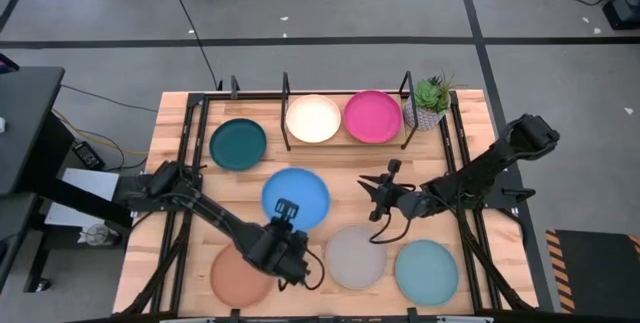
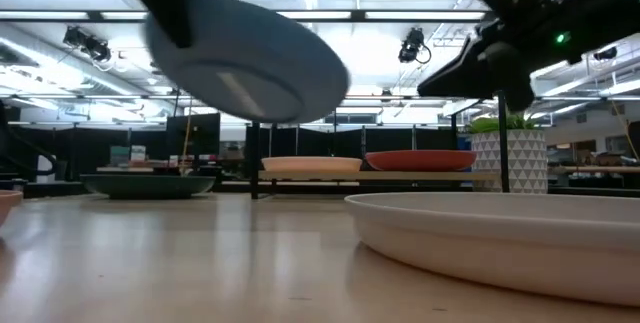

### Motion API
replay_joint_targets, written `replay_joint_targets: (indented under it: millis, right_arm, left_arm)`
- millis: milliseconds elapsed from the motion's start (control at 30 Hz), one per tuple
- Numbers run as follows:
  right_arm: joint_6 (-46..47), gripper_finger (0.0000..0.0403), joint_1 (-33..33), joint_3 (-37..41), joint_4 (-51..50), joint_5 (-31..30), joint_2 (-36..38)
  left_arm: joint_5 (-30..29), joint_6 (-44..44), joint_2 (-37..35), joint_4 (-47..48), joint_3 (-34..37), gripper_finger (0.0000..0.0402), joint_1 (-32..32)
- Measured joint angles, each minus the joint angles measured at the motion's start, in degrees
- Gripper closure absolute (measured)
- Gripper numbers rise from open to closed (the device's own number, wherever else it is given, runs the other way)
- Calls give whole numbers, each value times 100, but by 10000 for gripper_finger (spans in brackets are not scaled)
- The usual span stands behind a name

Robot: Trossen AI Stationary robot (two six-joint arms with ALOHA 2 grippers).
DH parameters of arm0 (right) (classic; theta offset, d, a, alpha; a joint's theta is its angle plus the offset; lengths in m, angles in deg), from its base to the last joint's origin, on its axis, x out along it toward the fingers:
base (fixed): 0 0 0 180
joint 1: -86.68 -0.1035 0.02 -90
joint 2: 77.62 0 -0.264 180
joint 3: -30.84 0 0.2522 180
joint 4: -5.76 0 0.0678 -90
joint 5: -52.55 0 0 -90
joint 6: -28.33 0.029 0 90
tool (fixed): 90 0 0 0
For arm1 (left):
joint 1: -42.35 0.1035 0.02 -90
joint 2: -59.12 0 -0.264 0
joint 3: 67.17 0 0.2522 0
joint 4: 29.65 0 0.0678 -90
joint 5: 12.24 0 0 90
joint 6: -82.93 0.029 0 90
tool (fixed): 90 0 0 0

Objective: Place and stack plates onto a shelf
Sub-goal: Stack the blue plate on the pink plate on the shelf

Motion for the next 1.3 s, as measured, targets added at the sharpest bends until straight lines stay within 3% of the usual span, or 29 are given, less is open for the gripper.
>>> replay_joint_targets:
  millis: [167,400,700,1000,1300]
  right_arm:
    - [54,328,-317,0,-227,-189,404]
    - [997,328,-693,0,-1088,-385,833]
    - [1391,331,-1331,0,-1333,-58,857]
    - [1204,331,-1808,0,-604,-430,937]
    - [1509,331,-2094,0,-590,-954,940]
  left_arm:
    - [-86,901,0,-340,7,377,498]
    - [-462,2076,2,-882,7,377,1208]
    - [-454,3719,7,-2009,9,377,2263]
    - [767,5345,44,-3320,9,377,3307]
    - [1651,6045,296,-4314,11,377,3994]
